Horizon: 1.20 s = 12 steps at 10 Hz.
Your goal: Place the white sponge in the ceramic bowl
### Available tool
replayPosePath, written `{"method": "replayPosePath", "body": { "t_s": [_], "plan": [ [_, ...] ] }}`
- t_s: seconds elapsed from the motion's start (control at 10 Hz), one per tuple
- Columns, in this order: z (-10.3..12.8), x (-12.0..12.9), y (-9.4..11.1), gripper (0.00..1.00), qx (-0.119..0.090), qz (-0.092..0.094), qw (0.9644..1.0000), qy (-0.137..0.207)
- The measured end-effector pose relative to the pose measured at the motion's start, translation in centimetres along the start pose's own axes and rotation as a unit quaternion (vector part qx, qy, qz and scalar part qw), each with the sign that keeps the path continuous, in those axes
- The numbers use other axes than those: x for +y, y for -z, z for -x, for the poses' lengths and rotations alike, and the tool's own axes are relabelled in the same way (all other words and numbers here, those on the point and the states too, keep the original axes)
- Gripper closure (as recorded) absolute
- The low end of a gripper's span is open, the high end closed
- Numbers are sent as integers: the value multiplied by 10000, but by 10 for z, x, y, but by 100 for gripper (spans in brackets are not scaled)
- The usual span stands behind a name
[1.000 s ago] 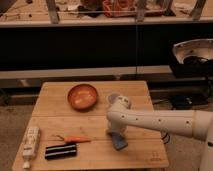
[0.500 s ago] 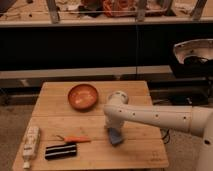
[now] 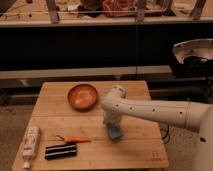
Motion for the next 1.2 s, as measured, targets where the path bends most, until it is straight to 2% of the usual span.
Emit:
{"method": "replayPosePath", "body": {
  "t_s": [0.2, 0.6, 0.8, 1.2],
  "plan": [
    [-22, -17, 10, 98, 93, -38, 9999, 14],
    [-34, -33, 19, 98, 147, -1, 9999, 4],
    [-54, -51, 25, 98, 213, -48, 9997, 73],
    [-70, -69, 35, 98, 255, -57, 9996, 103]
  ]
}}
